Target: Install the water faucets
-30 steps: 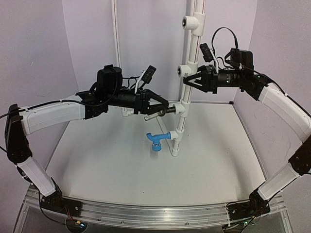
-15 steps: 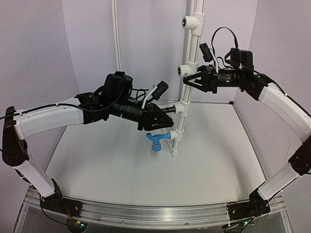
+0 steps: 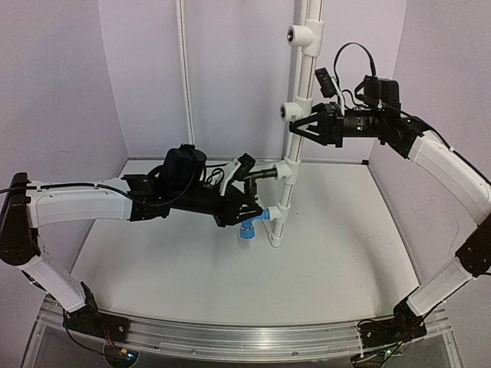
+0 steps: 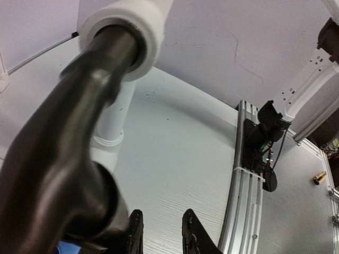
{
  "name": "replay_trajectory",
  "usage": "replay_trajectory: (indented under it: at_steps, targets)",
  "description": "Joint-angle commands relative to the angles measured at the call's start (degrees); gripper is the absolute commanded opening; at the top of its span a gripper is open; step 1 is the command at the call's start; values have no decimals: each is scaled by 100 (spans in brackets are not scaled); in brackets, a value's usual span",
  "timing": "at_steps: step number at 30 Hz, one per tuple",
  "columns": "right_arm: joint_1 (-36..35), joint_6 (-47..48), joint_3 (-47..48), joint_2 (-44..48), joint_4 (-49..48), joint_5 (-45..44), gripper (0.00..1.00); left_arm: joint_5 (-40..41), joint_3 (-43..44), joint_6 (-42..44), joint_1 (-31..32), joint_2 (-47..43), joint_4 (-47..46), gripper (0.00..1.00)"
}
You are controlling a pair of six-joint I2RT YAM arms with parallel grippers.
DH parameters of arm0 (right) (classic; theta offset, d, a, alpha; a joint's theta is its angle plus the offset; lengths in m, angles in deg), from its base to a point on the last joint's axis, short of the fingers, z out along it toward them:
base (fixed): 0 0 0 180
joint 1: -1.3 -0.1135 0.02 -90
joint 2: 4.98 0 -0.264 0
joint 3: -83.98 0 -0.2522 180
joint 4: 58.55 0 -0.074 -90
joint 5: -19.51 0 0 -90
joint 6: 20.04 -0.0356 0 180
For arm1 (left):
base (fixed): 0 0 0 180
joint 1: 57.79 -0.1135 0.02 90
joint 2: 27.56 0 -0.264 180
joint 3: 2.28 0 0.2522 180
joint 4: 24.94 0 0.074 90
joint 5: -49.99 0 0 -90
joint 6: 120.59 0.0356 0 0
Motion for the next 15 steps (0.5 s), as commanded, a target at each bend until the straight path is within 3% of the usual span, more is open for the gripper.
replay_trajectory:
  at_steps: [1,7,15]
  targets:
    - [87,-324,-135,-178,1040,-545,0,1047,-354,-256,-4,-315,-1259,26]
    - [91,-321,-127,-171,1047,-547,0,1808,-834,-473,-13,-284,-2342,28]
    - [90,-321,-145,-157,1044,-536,0,2067,-1312,-854,-86,-169,-3415,28]
